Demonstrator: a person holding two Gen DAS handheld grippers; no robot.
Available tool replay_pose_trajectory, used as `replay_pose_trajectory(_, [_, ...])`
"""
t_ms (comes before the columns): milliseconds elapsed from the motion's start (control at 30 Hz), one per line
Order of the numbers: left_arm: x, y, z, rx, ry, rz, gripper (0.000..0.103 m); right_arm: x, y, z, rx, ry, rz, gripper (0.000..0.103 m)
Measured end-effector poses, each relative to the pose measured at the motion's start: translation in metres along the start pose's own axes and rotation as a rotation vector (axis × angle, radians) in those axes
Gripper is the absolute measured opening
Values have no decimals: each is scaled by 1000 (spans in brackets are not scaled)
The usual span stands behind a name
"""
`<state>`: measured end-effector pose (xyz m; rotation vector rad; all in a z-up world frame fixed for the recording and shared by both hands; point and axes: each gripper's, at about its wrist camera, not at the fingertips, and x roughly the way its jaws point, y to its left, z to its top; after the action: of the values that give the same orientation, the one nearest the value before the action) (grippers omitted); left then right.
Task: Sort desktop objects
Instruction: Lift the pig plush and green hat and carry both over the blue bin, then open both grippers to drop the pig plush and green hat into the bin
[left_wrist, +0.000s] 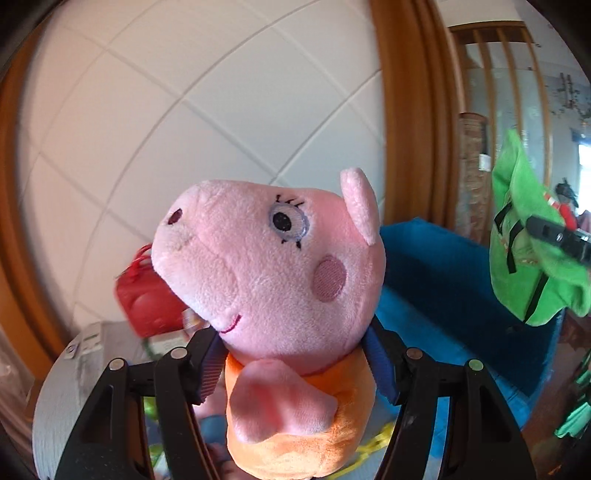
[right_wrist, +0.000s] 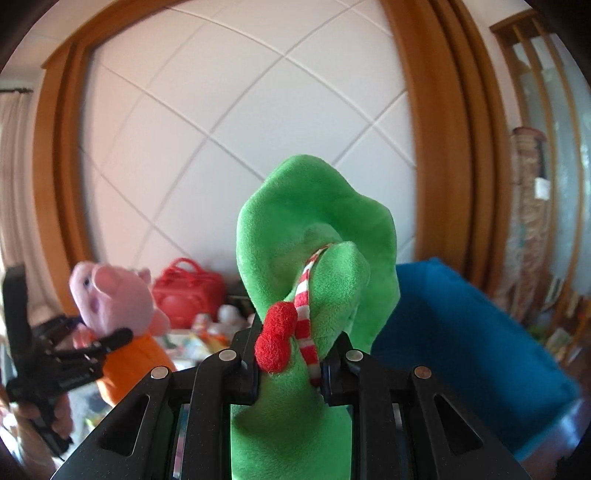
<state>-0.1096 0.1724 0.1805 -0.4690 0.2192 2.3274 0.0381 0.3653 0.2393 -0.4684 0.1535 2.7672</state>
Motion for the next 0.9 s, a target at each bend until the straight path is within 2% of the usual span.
replay_pose_trajectory(100, [10,-55,21,7,-7,-51,66,-7,-48,1,-41,42,-87,22])
replay_pose_trajectory(200, [25,-113,38,13,5,-104,66,-3,-96,-5,-71,108,-135,22])
replay_pose_trajectory(333, [50,-185,49,30,54,-137,66,15,-151,-22,-110,213,-147,22])
replay_pose_trajectory(467, [90,-240,44,75,166,-110,66,35,-190,-34,-135,296,-119,22])
replay_pose_trajectory(633, [139,-261,28,82,336,-50,70,58,-222,-57,-160,399,-84,22])
replay_pose_trajectory(733, [150,-266,14,76,414,-37,72,70,-233,-73,-181,456,-69,22])
replay_pose_trajectory(833, [153,-272,9,89,436,3,73,79,-239,-85,-194,499,-68,23])
replay_pose_trajectory(900, [149,-271,10,99,423,30,79,85,-241,-91,-202,524,-74,27])
